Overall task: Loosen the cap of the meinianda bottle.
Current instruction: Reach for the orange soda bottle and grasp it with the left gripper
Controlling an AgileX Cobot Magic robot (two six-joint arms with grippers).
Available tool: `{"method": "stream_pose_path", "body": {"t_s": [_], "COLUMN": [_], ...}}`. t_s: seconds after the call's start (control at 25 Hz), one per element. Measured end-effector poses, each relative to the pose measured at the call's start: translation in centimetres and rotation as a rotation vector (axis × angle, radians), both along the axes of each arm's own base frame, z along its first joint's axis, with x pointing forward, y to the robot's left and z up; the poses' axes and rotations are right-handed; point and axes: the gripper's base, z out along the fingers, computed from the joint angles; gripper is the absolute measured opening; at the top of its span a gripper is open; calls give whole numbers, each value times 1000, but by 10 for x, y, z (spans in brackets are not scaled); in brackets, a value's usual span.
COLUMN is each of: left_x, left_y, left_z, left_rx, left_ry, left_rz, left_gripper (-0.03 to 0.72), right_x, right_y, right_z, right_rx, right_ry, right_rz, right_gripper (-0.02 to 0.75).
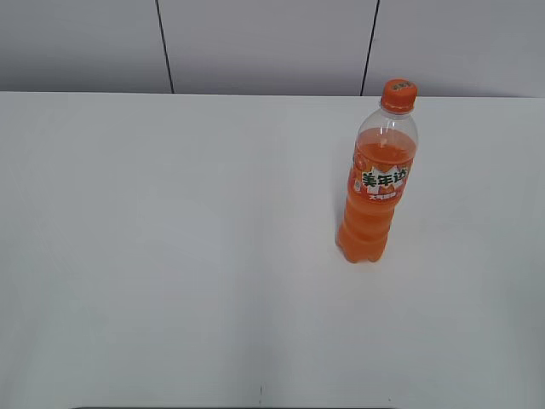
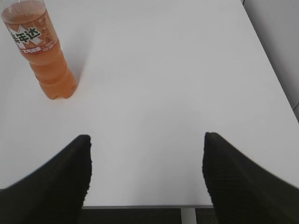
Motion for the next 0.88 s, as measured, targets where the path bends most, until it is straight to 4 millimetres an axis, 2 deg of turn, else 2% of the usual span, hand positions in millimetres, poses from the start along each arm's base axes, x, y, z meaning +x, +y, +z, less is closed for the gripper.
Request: {"method": "stream_pose_path", "body": {"t_s": [0.88], "left_x": [0], "left_y": [0], "left_z": [0], "left_rx": [0], "left_ry": [0], "left_rz": [0], "left_gripper": [241], "right_x": [0], "right_y": [0], "right_z": [0], "right_rx": [0], "right_ry": [0], "right_rz": [0], "right_gripper": [555]}}
